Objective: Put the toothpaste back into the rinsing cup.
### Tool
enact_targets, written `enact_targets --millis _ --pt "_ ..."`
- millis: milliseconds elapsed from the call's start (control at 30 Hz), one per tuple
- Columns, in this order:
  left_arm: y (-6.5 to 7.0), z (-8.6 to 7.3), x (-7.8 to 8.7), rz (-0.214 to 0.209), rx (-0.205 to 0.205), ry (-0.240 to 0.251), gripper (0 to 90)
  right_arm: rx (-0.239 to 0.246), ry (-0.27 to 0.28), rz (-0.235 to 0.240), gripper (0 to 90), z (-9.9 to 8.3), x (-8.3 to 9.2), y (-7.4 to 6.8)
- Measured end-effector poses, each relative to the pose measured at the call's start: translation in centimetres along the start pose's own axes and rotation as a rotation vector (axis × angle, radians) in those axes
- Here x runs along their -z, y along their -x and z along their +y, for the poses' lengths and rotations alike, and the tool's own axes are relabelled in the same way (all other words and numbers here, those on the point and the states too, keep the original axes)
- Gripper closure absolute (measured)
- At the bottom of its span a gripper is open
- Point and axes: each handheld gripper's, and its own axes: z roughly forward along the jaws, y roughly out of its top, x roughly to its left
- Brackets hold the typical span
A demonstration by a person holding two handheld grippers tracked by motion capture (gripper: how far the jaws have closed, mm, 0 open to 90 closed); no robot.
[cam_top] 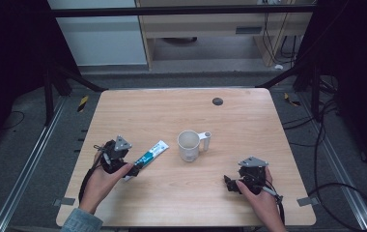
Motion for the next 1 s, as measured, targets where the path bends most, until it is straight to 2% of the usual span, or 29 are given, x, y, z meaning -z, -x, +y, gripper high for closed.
enact_targets --millis 167,367,467,600,667,1000 --pt "0.4 0.8 -0.5 -0.012 -0.038 -0.059 6.6 0.001 0.0 0.0 0.4 0.0 0.0 0.0" --pt "0.8 1.7 -1.2 -0.016 -0.058 -0.096 7.1 -0.004 -0.002 0.006 0.4 0.0 0.0 0.0" --pt "1.1 2.2 -1.7 -0.025 -0.086 -0.129 7.0 0.002 0.0 0.003 0.4 0.0 0.0 0.0" --pt "0.9 2.5 -1.6 -0.041 -0.086 -0.131 6.9 0.003 0.0 0.003 0.4 0.0 0.0 0.0" --pt "0.9 2.8 -1.5 -0.023 -0.102 -0.14 6.8 0.002 0.0 0.002 0.4 0.0 0.0 0.0" --pt "1.2 4.3 -1.6 -0.013 -0.143 -0.199 6.8 0.002 0.0 0.002 0.4 0.0 0.0 0.0"
